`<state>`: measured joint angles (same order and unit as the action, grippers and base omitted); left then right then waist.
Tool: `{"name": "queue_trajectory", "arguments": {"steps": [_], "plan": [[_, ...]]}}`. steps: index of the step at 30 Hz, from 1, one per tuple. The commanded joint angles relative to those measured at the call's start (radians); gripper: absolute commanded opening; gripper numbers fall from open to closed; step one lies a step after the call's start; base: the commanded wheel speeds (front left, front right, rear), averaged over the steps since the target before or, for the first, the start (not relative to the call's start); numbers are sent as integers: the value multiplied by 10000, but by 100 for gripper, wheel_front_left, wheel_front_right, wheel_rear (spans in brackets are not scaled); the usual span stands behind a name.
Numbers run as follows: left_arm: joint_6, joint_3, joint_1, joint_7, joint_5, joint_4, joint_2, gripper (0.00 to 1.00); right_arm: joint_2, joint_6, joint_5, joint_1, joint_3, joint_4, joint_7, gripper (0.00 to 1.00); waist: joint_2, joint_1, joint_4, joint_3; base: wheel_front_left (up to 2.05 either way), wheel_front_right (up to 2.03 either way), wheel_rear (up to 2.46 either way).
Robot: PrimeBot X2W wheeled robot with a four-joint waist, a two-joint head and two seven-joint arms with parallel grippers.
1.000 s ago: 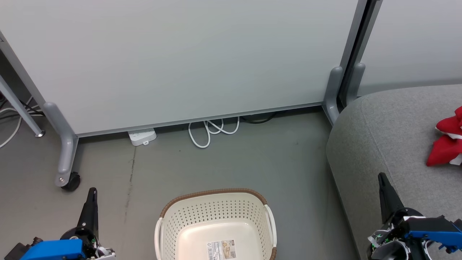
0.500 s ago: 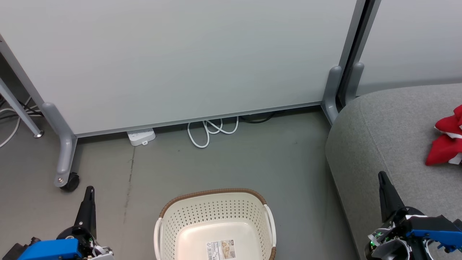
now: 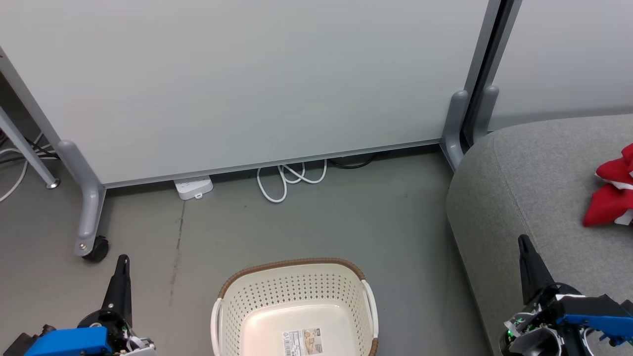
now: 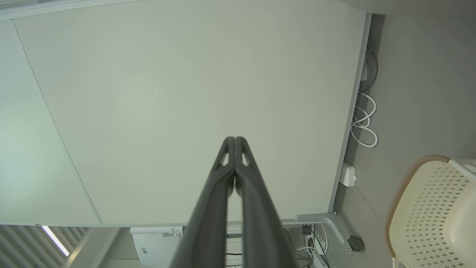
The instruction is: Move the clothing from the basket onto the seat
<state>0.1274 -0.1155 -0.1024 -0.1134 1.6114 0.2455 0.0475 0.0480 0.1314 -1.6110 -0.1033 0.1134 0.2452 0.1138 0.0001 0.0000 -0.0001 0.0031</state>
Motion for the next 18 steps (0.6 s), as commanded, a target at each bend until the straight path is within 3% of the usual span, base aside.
{"name": "queue_trajectory", "arguments": {"steps": [1,18], "plan": [[60,-7,-115,-48,27,-42,51,0,41,-14,-37,-113,15,6,14,0,-1,0,1,0,0,0,0],[61,-5,-114,-47,28,-43,52,0,41,-14,-37,-113,14,6,13,0,-1,0,1,0,0,0,0]]}}
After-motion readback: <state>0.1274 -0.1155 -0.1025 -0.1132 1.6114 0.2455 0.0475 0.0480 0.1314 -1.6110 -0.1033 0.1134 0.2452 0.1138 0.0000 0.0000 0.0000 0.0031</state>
